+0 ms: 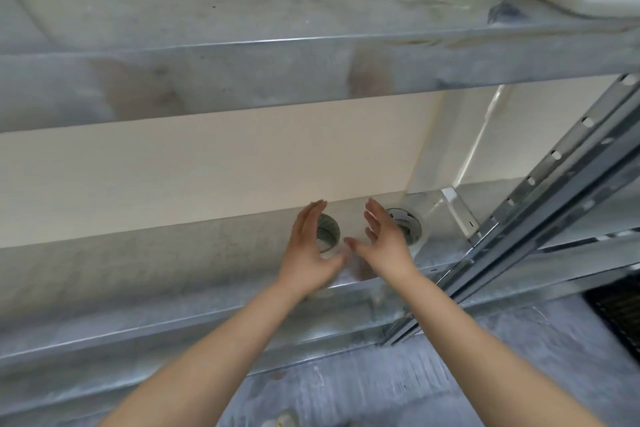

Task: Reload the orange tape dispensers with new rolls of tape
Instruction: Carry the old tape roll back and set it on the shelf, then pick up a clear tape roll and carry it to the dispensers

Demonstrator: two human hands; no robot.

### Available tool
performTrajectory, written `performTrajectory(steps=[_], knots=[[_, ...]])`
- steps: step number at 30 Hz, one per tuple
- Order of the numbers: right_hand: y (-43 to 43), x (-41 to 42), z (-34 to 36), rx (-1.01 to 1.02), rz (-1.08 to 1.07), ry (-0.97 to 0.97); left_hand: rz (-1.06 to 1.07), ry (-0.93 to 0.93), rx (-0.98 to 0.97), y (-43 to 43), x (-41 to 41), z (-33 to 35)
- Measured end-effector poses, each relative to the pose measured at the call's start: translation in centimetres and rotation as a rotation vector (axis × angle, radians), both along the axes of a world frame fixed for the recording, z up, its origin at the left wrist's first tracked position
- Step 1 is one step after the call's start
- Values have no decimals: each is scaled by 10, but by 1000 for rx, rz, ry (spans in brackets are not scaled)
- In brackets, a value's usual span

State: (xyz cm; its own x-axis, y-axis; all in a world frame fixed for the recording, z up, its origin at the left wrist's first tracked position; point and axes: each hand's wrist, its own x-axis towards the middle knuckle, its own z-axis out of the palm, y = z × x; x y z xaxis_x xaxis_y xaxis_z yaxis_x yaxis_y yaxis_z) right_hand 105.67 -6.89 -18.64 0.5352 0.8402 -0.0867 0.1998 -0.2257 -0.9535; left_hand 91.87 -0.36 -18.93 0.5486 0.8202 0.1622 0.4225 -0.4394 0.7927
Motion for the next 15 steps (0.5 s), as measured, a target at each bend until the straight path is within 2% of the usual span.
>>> performTrajectory(steps=[4,8,12,15], knots=[[-20,44,18,68,-104,-43,-161,59,-53,-12,27,8],[-44,77,12,-71,-116,-97,-250,139,-82,-18,53,3],[-54,87,-10,-254,-29,-119,-286,284,-143,-17,71,-4],[-55,86,-16,-235,72,-99,-319,371,-185,-15,84,-2]])
